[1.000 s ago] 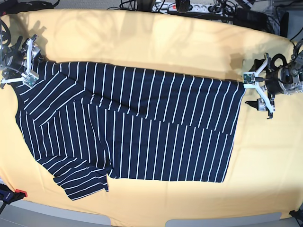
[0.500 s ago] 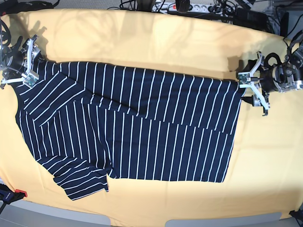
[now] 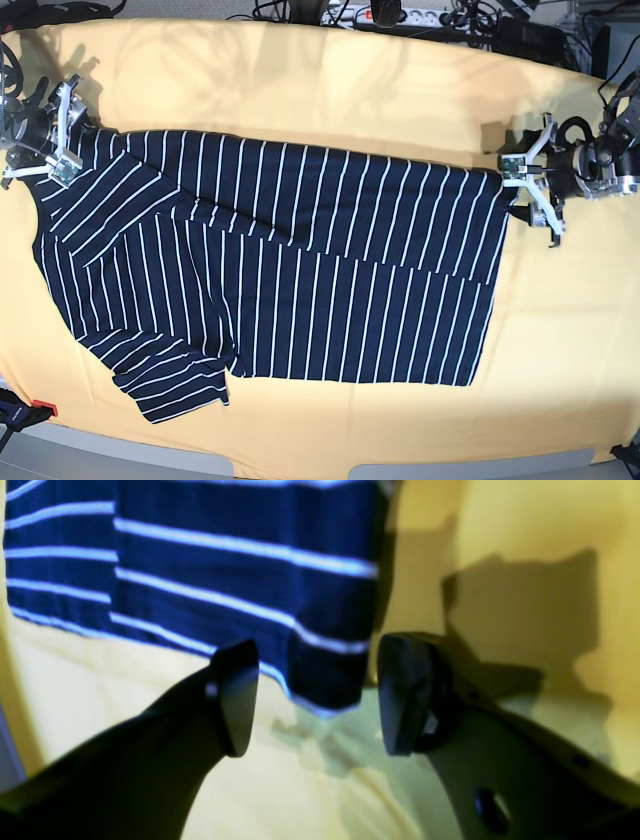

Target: Fold the T-shirt properly

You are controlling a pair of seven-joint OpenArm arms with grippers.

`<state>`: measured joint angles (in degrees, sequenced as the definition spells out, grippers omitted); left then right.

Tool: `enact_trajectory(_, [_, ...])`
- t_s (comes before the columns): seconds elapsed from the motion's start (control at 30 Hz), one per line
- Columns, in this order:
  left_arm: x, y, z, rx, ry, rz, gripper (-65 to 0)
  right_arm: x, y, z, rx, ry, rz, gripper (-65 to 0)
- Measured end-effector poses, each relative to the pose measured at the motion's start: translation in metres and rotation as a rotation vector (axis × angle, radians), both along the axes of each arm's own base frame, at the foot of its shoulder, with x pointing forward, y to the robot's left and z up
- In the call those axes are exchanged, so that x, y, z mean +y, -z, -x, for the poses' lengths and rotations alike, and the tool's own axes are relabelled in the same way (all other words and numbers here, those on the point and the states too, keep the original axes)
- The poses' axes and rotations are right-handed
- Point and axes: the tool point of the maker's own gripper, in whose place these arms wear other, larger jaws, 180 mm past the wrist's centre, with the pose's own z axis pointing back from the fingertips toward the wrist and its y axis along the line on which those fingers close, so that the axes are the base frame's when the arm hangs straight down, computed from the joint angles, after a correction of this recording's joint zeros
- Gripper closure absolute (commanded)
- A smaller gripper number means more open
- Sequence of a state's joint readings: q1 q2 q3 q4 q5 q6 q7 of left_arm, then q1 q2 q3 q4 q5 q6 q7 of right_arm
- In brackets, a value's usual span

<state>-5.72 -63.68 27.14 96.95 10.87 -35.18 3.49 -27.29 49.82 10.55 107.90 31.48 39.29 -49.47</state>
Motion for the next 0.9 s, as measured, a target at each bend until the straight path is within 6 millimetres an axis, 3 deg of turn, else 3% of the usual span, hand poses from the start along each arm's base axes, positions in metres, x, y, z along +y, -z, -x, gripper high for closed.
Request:
enact_trajectory(0.07, [-0.004, 0.004, -0.002, 0.0, 0.022, -0.009, -25.6, 0.0, 0.0, 0.0, -0.002, -0.001, -0.001, -41.8])
enact_trajectory(0.17, [-0.007, 0.009, -0.011, -0.032, 0.025, -0.039, -1.3, 0.0, 0.0, 0.0, -0.001, -0.001, 0.0, -41.8])
enact_trajectory(0.53, [-0.01, -0.019, -0.043, -0.099, 0.001, -0.018, 0.0, -0.039, 0.002, 0.009, 0.052, -0.007, 0.19, -41.7])
enact_trajectory(0.63, [-0.008, -0.019, -0.044, -0.099, -0.004, -0.026, 0.0, -0.063, 0.013, 0.016, 0.08, 0.028, 0.237, -38.3])
enact_trajectory(0.9, [-0.012, -0.021, -0.043, -0.085, -0.018, 0.008, 0.0, -0.083, 0.026, 0.007, -0.002, 0.049, 0.194, -37.0])
